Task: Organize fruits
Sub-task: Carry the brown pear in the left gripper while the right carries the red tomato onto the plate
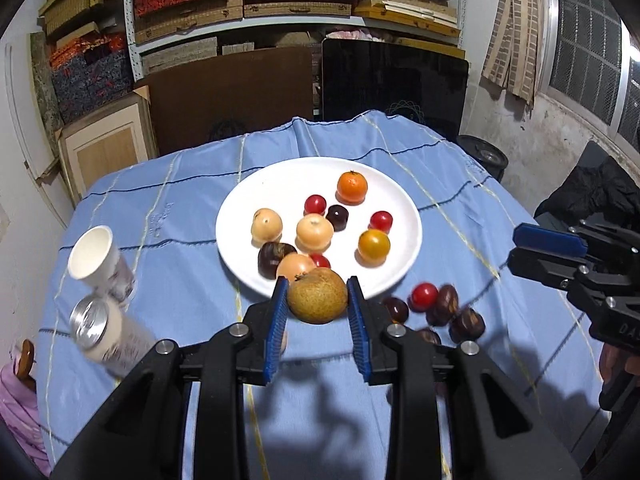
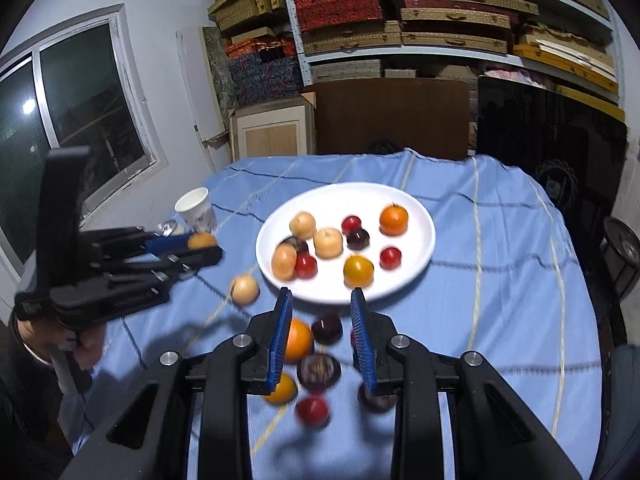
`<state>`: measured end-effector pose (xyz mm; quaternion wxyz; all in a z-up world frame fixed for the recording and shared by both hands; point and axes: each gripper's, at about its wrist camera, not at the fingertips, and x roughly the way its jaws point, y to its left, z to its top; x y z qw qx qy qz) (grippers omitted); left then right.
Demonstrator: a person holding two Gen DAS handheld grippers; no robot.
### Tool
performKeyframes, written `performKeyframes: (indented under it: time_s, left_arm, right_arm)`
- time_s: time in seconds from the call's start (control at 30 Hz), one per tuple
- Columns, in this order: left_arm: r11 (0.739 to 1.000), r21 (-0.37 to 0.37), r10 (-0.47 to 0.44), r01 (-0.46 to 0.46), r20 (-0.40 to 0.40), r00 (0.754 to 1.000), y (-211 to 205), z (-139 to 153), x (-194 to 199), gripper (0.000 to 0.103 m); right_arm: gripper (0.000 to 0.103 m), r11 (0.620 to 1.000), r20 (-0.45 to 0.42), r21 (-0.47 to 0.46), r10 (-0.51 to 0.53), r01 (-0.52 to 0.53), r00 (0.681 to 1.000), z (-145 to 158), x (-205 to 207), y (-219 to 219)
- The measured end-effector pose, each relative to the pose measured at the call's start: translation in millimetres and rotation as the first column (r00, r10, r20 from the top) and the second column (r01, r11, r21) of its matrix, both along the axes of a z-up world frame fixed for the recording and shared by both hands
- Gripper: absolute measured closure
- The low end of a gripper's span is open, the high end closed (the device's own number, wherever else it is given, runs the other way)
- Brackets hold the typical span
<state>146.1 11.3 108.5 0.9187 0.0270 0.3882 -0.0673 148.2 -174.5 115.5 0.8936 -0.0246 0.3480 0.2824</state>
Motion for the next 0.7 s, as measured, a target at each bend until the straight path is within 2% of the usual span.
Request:
performKeyframes:
  time_s: [0.03, 0.1, 0.13, 0.2, 0.27, 0.33, 0.6, 0.7]
  left_arm:
    - [1.000, -0.007, 0.009, -0.009, -0.005, 1.000, 1.3, -2.7, 5.1, 0.075]
    - [0.999, -0.035, -0.010, 0.010, -0.015, 1.000, 1.9, -7.6, 8.0, 0.075]
    - [1.000, -0.028, -0.011, 0.010, -0.018, 1.000, 1.5, -11.7, 6.7, 0.075]
    - [1.000, -0.016, -0.025, 0.025, -0.014, 1.000, 0.2, -17.4, 3.9, 0.075]
    - [0.999, -0.019, -0.032, 0.032, -0.028, 0.999, -0.7, -23.1, 2.2, 0.075]
    - [0.999, -0.025, -0.040, 0.039, -0.040, 0.998, -2.4, -27.0, -0.6, 0.075]
    - [0.999, -0.029, -0.037, 0.036, -0.063, 0.997, -1.7, -32.3, -17.3, 0.075]
    - [0.999, -0.029, -0.031, 0.029, -0.074, 0.997, -0.7, -34.5, -21.0, 0.075]
  right_arm:
    - [0.071, 1.000, -0.016, -0.008, 0.007, -0.007, 1.000, -2.2, 5.0, 2.3]
    - [0.070, 0.994, -0.070, -0.046, 0.101, -0.104, 0.992, -14.7, 1.5, 9.8]
    - [0.064, 0.988, -0.069, -0.098, 0.111, -0.118, 0.991, -24.8, -7.0, 12.2]
    - [0.058, 0.975, -0.121, -0.163, 0.133, -0.152, 0.984, -50.9, -23.0, 14.5]
    - [0.058, 0.961, -0.184, -0.200, 0.157, -0.193, 0.970, -75.6, -36.0, 16.9]
    - [0.058, 0.944, -0.204, -0.254, 0.161, -0.211, 0.966, -93.3, -46.3, 21.4]
    - [0.058, 0.937, -0.212, -0.258, 0.185, -0.237, 0.960, -111.1, -47.3, 37.4]
    - [0.070, 0.938, -0.210, -0.252, 0.186, -0.238, 0.960, -115.6, -42.0, 42.7]
